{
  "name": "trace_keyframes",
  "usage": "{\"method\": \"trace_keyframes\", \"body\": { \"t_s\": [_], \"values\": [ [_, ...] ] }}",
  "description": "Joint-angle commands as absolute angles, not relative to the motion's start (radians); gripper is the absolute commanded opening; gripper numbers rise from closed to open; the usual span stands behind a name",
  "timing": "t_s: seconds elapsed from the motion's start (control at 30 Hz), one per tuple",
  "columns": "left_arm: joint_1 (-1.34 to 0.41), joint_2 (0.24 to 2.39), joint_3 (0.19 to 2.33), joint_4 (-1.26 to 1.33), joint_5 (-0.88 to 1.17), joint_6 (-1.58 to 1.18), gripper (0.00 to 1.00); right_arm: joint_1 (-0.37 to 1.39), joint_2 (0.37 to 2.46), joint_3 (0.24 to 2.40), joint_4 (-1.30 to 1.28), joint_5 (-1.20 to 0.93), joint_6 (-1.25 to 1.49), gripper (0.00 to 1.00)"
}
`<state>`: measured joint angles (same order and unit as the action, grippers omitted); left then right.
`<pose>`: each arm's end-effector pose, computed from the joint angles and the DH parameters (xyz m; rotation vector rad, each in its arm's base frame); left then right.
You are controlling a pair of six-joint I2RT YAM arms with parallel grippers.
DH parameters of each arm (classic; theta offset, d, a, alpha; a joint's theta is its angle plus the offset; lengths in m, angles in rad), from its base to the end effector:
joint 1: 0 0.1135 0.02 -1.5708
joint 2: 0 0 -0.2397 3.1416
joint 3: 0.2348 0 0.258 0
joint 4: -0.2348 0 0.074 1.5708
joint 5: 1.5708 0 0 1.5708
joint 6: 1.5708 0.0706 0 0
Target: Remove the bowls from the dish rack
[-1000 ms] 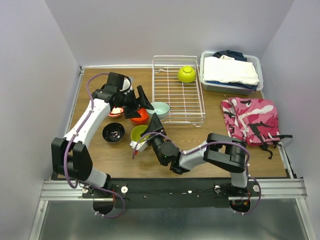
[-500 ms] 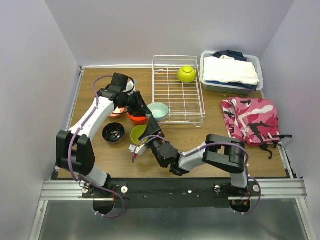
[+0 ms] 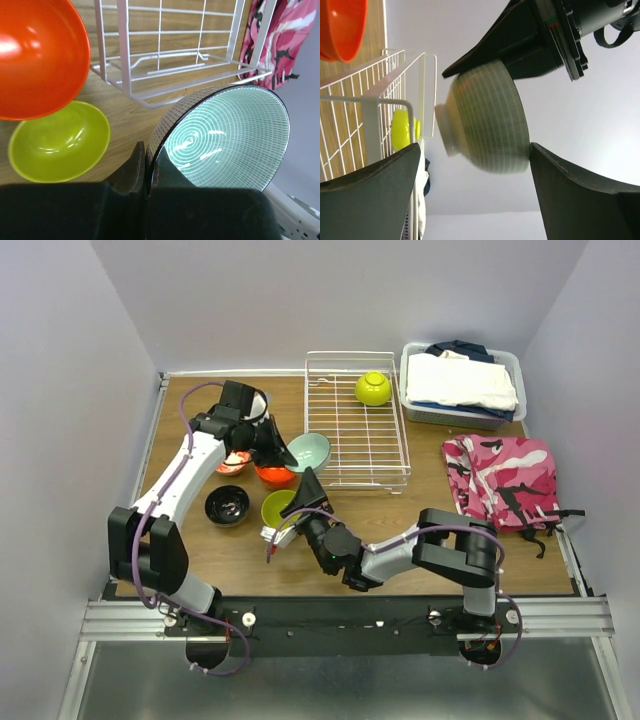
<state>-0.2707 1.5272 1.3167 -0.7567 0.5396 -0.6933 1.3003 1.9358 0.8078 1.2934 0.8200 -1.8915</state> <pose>0.3216 -0.1269 0.2485 -0.3346 2.6538 -1.0376 0.1534 0.3599 0.1565 -1.3945 0.6720 -1.0463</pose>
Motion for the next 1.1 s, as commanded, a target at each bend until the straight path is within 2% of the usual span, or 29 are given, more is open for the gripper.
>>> {"method": "trace_keyframes", "body": {
  "t_s": [0.0, 0.23, 0.33, 0.47, 0.57, 0.7, 0.87, 1.07],
  "values": [
    [-0.241, 1.445, 1.420, -0.773, 0.399, -0.647, 0.00, 1.319, 1.873, 0.776, 1.807, 0.871, -1.818, 0.96],
    [-0.213, 1.315, 1.350, -0.758, 0.079, -0.572, 0.00, 1.319, 1.775, 0.735, 1.681, 0.965, -1.645, 0.98],
    [-0.206, 1.234, 1.261, -0.732, -0.039, -0.548, 0.00, 1.319, 1.721, 0.729, 1.525, 1.006, -1.488, 0.98],
    [-0.193, 1.137, 1.099, -0.689, -0.127, -0.540, 0.00, 1.319, 1.593, 0.738, 1.153, 1.026, -1.214, 0.98],
    [-0.173, 1.079, 1.005, -0.660, -0.153, -0.538, 0.00, 1.315, 1.530, 0.768, 0.883, 1.009, -0.979, 0.98],
    [-0.135, 1.037, 0.931, -0.594, -0.161, -0.549, 0.00, 1.301, 1.450, 0.788, 0.712, 0.983, -0.775, 0.99],
    [-0.083, 1.069, 0.916, -0.476, -0.146, -0.587, 0.00, 1.289, 1.408, 0.785, 0.622, 0.988, -0.692, 0.99],
    [-0.045, 1.207, 0.952, -0.332, -0.152, -0.627, 0.00, 1.267, 1.339, 0.772, 0.542, 0.973, -0.562, 0.99]
  ]
}}
